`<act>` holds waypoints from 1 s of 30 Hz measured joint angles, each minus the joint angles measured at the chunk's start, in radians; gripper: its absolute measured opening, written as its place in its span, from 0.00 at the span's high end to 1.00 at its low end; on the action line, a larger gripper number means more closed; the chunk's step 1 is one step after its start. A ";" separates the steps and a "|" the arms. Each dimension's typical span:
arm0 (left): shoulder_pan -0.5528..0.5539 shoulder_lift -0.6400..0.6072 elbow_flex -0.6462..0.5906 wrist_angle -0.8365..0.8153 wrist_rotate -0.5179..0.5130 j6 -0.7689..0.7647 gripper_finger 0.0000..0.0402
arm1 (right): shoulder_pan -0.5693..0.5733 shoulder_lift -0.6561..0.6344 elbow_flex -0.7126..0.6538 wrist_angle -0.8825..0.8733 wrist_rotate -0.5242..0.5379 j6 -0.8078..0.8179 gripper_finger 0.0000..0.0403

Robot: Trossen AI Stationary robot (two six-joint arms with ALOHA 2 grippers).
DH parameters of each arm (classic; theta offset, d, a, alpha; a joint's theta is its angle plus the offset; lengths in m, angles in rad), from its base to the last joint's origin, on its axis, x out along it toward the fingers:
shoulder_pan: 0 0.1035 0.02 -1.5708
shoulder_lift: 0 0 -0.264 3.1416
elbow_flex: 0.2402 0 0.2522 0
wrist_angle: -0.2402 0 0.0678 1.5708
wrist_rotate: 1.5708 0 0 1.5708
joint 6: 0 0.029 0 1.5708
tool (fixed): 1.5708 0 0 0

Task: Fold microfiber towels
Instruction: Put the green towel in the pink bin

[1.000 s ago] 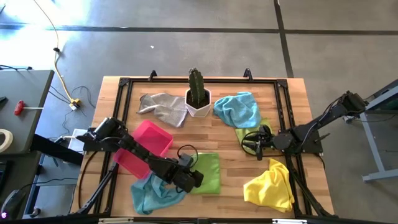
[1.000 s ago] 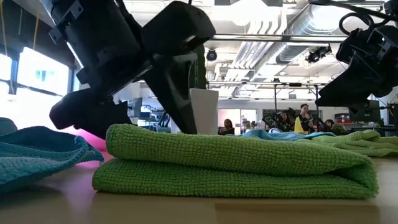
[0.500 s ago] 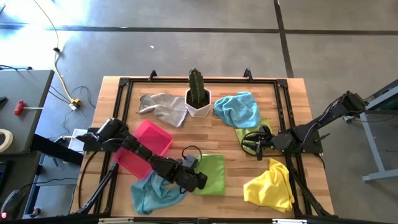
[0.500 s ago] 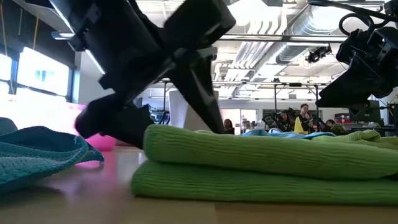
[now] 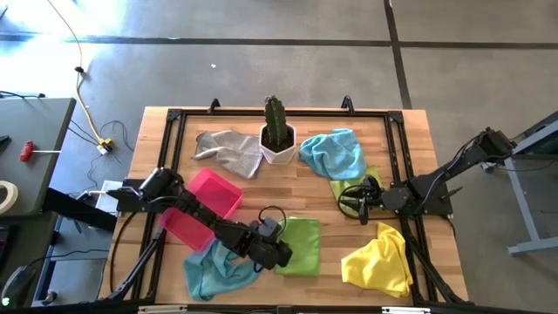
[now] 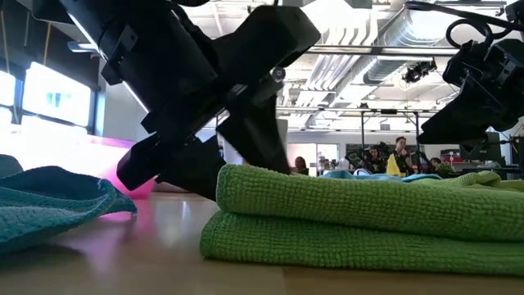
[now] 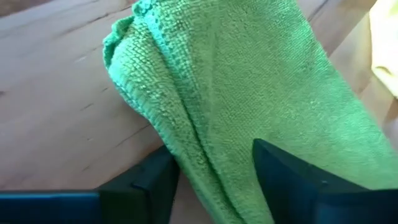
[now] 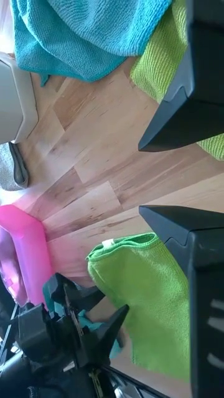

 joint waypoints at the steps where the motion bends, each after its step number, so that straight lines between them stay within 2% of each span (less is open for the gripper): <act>1: 0.001 0.000 -0.001 -0.005 -0.004 0.008 0.57 | 0.000 0.000 0.000 0.000 0.000 0.000 0.65; 9: 0.014 0.001 -0.002 -0.016 0.001 0.079 0.92 | 0.000 0.000 0.000 0.000 0.000 0.000 0.65; 11: 0.016 -0.009 -0.003 -0.013 0.010 0.128 0.97 | 0.000 0.000 0.000 0.000 0.000 0.000 0.65; 16: 0.038 -0.066 -0.006 -0.060 0.098 0.325 0.98 | 0.000 0.000 0.000 -0.001 0.000 0.000 0.65; 20: 0.079 -0.179 -0.004 -0.189 0.234 0.483 0.99 | 0.000 0.000 0.000 -0.004 0.000 0.000 0.65; 25: 0.135 -0.347 -0.004 -0.458 0.398 0.596 1.00 | 0.000 0.000 0.000 -0.013 0.000 0.000 0.65; 30: 0.179 -0.494 -0.003 -0.713 0.463 0.614 1.00 | 0.000 0.000 0.000 -0.022 0.000 0.000 0.65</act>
